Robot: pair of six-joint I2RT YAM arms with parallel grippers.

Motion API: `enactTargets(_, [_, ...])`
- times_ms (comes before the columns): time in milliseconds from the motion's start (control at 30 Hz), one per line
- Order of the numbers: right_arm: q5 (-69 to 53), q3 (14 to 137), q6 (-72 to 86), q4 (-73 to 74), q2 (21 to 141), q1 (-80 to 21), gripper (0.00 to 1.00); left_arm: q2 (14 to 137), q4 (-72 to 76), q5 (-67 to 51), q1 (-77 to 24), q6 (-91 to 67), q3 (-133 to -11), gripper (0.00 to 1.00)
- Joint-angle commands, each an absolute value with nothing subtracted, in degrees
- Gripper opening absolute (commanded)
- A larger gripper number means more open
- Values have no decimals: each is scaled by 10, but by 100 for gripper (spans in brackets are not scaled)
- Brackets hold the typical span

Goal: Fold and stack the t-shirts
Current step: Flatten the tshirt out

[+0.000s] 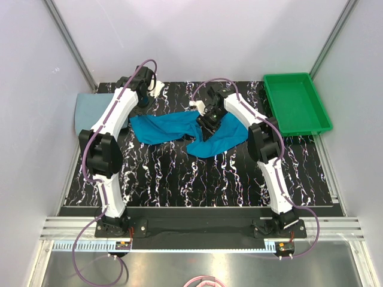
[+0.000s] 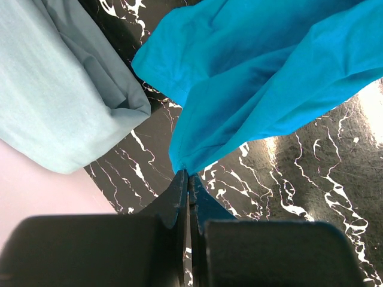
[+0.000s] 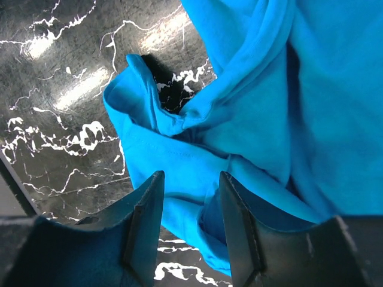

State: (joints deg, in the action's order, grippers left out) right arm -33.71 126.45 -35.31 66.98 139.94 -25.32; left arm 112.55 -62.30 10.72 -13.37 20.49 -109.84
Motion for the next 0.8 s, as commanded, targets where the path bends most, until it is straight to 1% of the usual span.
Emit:
enactTargets(0, [-353, 1274, -340, 669, 1390, -252, 49, 1107, -619, 100, -135, 201, -1097, 0])
enactTargets(667, [-335, 1275, -307, 623, 1442, -246, 49, 1100, -621, 102, -141, 202, -1087, 0])
enactTargets(767, [-327, 1273, -303, 613, 1438, -245, 47, 1099, -621, 102, -141, 202, -1086, 0])
